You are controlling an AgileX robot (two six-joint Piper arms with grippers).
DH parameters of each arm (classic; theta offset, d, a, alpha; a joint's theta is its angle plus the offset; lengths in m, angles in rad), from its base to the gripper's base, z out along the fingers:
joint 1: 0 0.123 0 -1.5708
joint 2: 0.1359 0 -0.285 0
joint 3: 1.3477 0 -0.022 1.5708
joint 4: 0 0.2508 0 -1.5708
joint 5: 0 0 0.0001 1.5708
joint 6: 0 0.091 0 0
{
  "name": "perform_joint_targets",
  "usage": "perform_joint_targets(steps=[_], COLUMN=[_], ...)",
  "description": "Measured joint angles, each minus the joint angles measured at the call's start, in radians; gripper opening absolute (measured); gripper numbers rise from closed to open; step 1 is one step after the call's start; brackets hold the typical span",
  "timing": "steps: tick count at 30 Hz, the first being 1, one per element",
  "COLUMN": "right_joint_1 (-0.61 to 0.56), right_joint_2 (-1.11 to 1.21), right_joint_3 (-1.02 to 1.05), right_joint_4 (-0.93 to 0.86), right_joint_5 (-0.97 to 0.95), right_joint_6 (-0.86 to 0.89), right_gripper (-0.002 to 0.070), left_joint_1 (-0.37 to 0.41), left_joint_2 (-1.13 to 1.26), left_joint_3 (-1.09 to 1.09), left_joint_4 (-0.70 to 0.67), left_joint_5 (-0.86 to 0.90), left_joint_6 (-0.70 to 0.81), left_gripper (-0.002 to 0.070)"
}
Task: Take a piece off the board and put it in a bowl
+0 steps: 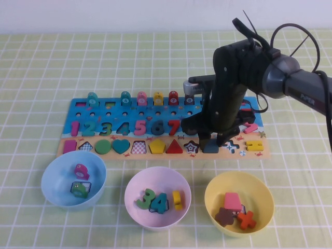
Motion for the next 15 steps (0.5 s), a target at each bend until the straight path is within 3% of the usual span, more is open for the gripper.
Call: perform_joint_targets(steps=[9,15], right_joint_1=[0.000,0.006], right_joint_2=[0.012,-0.116], right_joint_3=[-0.089,-0.101], right_joint_4=[-0.003,-0.008], right_joint_5=[0.075,0.085], right_joint_6=[-0.031,-0.111], right_gripper=[0.0295,0.0285], left_joint_1=[0.000,0.000], left_joint_2=[0.000,0.000], left_joint_3=[0.000,0.000], left_joint_4=[0.000,0.000], left_joint_5=[0.000,0.000], left_joint_6=[0.000,0.000], left_gripper=[-0.0004,-0.0004])
